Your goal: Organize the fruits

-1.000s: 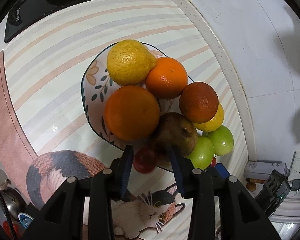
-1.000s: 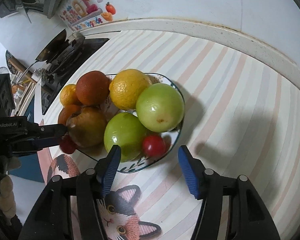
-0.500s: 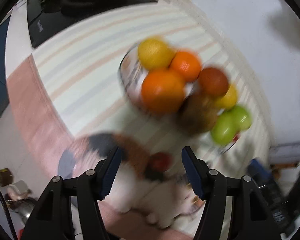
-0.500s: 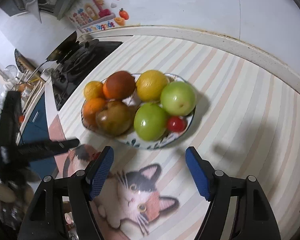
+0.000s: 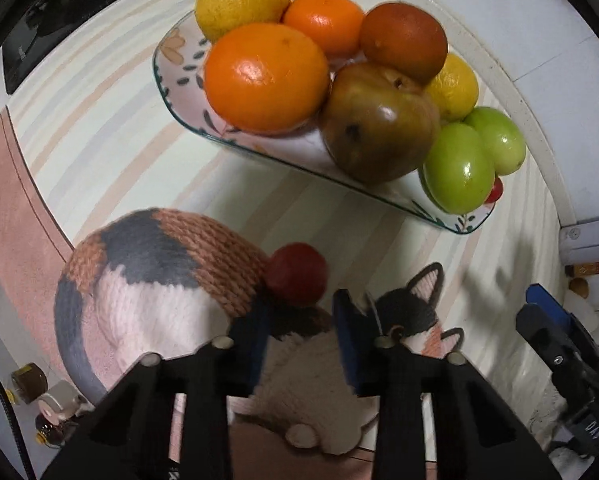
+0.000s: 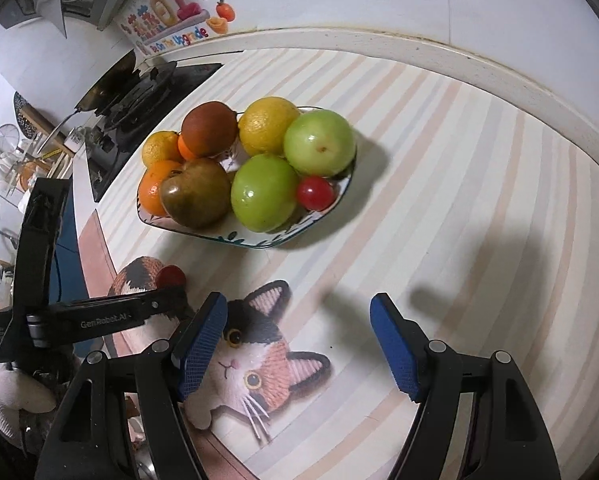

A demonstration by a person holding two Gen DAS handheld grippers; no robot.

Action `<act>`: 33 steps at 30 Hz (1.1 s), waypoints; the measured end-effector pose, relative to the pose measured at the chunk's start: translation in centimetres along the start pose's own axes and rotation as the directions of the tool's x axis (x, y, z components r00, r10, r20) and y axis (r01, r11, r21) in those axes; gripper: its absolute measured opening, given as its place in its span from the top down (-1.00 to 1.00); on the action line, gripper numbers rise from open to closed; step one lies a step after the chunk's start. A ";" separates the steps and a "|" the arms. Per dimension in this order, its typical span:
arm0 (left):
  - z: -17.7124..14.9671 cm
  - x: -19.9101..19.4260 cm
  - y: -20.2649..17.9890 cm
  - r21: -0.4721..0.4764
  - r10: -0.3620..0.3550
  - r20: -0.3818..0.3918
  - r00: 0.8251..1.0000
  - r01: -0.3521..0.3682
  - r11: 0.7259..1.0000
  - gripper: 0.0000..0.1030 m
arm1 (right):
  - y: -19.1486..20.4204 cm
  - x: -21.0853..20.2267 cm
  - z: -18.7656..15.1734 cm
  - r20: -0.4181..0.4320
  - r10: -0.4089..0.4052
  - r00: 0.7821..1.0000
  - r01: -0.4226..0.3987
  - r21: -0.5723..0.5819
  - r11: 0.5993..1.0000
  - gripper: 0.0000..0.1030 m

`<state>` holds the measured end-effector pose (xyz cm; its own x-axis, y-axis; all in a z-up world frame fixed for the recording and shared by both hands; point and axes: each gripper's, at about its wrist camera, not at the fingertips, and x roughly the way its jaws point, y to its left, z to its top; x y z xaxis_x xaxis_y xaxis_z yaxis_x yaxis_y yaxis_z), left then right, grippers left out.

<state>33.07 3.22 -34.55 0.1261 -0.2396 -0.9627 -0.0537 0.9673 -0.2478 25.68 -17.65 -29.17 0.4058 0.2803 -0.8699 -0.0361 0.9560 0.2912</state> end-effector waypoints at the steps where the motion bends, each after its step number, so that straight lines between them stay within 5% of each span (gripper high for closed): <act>1: 0.0 0.0 0.2 -0.002 -0.001 -0.004 1.000 0.001 1.000 0.59 | -0.2 -0.1 0.0 0.003 0.000 1.000 0.000 0.004 1.000 -0.49; 15: 2.2 -4.8 0.3 0.050 -0.048 0.087 0.995 0.043 0.998 0.62 | 0.6 -1.1 1.4 0.034 0.031 0.999 -0.031 0.008 0.999 -0.48; 22: 1.1 -2.1 -0.8 0.075 0.005 0.009 1.000 -0.005 0.997 0.30 | 0.5 -0.9 1.5 0.033 0.029 0.999 -0.030 0.015 0.999 -0.48; 33: 0.8 -1.2 -0.5 0.123 0.110 0.008 0.994 -0.110 0.986 0.29 | 0.0 -1.1 1.7 0.043 0.029 0.999 -0.030 0.023 0.999 -0.48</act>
<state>33.78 3.08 -33.19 0.1268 -0.1312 -0.9832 0.0549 0.9906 -0.1251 26.79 -18.13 -27.51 0.4433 0.3042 -0.8432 -0.0271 0.9448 0.3266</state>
